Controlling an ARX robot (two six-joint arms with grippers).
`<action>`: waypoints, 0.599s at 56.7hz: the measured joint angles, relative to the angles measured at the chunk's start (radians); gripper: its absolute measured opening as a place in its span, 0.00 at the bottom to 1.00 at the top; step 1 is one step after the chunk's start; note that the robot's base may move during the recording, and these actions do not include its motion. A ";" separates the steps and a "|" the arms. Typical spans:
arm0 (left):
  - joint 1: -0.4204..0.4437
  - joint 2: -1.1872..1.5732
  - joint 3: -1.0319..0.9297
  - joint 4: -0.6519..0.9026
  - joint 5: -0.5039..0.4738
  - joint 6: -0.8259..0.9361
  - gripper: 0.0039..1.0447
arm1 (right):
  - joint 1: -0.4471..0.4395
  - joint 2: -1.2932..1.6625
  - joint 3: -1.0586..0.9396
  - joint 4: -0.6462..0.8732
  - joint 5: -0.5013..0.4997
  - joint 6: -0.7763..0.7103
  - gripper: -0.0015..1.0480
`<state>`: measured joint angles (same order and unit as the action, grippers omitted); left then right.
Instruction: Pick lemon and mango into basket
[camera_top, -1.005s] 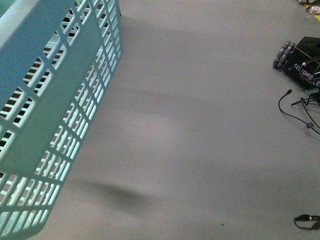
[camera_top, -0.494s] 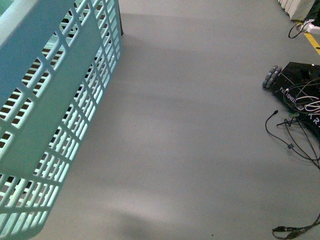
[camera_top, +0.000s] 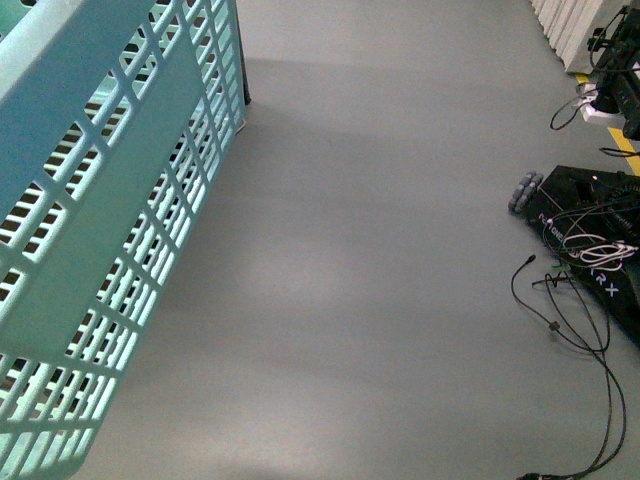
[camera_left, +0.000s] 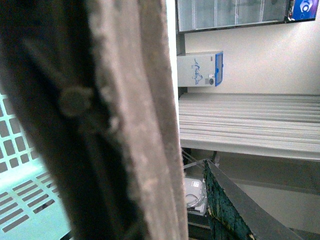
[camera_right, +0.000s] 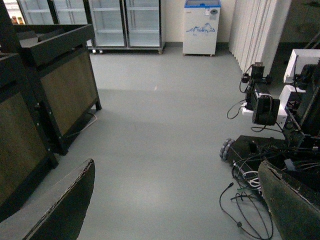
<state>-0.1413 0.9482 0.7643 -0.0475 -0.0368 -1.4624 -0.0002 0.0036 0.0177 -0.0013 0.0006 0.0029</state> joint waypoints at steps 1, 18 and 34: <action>0.000 0.000 0.000 0.000 0.000 0.000 0.27 | 0.000 0.000 0.000 0.000 0.000 0.000 0.92; 0.000 0.000 0.000 0.000 0.000 0.000 0.27 | 0.000 0.000 0.000 0.000 0.000 0.000 0.92; 0.000 0.000 0.002 0.000 -0.001 0.000 0.27 | 0.000 0.000 0.000 0.000 0.000 0.000 0.92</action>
<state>-0.1413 0.9482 0.7666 -0.0475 -0.0376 -1.4624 -0.0002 0.0036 0.0177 -0.0010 0.0002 0.0025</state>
